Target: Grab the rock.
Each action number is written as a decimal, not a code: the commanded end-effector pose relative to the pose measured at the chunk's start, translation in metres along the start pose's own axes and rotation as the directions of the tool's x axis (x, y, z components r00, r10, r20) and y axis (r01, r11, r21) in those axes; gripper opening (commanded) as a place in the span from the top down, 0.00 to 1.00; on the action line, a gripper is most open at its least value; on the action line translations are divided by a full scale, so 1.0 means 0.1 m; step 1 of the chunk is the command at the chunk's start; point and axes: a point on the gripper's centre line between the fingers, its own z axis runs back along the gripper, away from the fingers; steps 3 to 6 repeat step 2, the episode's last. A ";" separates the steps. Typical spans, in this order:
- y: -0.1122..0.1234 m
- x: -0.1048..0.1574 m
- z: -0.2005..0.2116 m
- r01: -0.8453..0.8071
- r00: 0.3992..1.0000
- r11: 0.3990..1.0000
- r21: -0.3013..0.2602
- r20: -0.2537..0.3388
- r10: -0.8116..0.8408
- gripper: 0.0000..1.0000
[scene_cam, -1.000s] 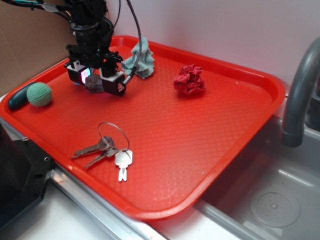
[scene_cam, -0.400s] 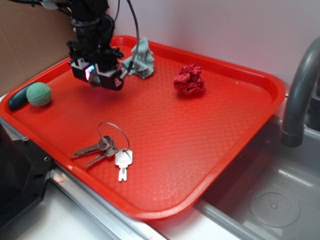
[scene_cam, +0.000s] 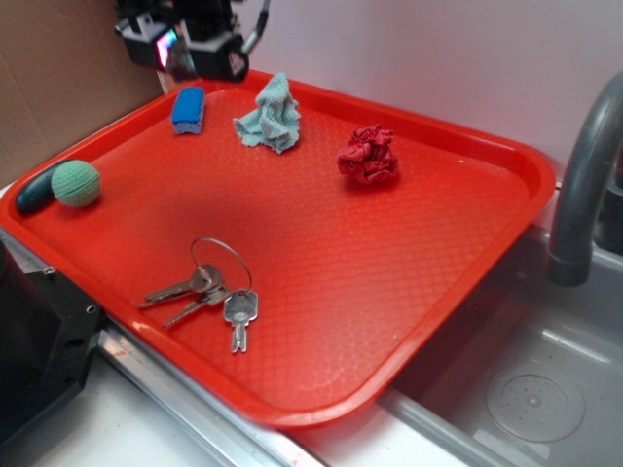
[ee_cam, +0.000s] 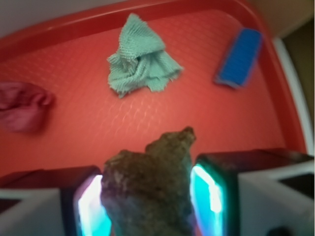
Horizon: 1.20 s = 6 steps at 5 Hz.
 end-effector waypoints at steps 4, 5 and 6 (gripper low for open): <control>-0.13 -0.30 0.95 -0.017 0.996 0.997 -0.071 0.084 0.023 1.00; -0.13 -0.30 0.95 -0.017 0.996 0.997 -0.071 0.084 0.023 1.00; -0.13 -0.30 0.95 -0.017 0.996 0.997 -0.071 0.084 0.023 1.00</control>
